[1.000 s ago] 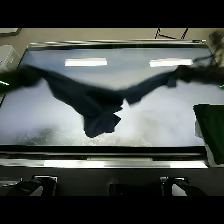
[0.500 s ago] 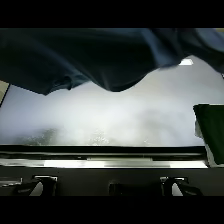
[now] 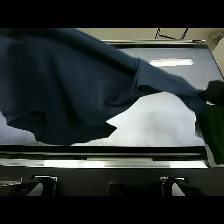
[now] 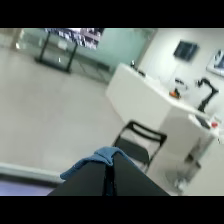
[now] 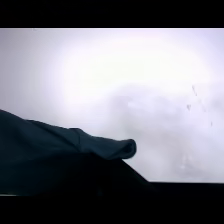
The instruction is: Fold the clothes and pants, and hang the long-sleeved shirts on hangers.
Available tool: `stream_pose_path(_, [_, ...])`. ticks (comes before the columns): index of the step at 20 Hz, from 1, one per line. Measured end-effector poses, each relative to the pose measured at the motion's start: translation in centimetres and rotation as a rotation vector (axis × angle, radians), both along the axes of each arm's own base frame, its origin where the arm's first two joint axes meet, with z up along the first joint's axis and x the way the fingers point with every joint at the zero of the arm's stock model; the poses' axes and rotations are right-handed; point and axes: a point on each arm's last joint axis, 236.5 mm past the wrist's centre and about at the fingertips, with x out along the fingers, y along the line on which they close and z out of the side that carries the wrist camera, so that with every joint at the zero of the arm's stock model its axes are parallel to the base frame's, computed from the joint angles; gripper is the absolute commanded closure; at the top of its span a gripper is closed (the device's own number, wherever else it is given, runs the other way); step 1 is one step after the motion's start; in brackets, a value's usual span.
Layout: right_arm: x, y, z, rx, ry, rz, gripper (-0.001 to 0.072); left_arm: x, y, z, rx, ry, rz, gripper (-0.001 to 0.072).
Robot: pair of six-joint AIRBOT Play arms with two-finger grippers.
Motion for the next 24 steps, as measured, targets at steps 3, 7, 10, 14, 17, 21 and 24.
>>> stream_pose_path(3, [-0.9,0.4,-6.7,0.062,0.193,-0.002,0.0676,7.0,-4.7,-9.1,0.077,0.219,-0.130,0.0684])
stream_pose_path(7, [-3.1,1.5,-15.5,0.141,0.392,-0.022,0.0676,12.9,-12.2,-25.9,0.164,0.584,-0.319,0.0684])
stream_pose_path(10, [-4.5,2.1,-20.8,0.182,0.466,-0.064,0.0676,13.3,-16.7,-37.2,0.213,0.836,-0.438,0.0684])
stream_pose_path(14, [-4.6,2.0,-24.8,0.203,0.460,-0.157,0.0675,10.8,-19.4,-46.8,0.241,1.109,-0.537,-0.0003])
stream_pose_path(17, [-3.0,1.5,-25.4,0.213,0.393,-0.221,0.0672,9.7,-18.3,-48.2,0.222,1.210,-0.548,-0.0013])
stream_pose_path(21, [-1.4,1.0,-24.7,0.214,0.330,-0.248,0.0671,7.6,-11.2,-47.6,0.261,1.342,-0.488,-0.0013])
stream_pose_path(24, [-1.5,1.2,-24.5,0.214,0.338,-0.233,0.0671,1.8,-5.1,-49.5,0.283,1.546,-0.428,-0.0013])
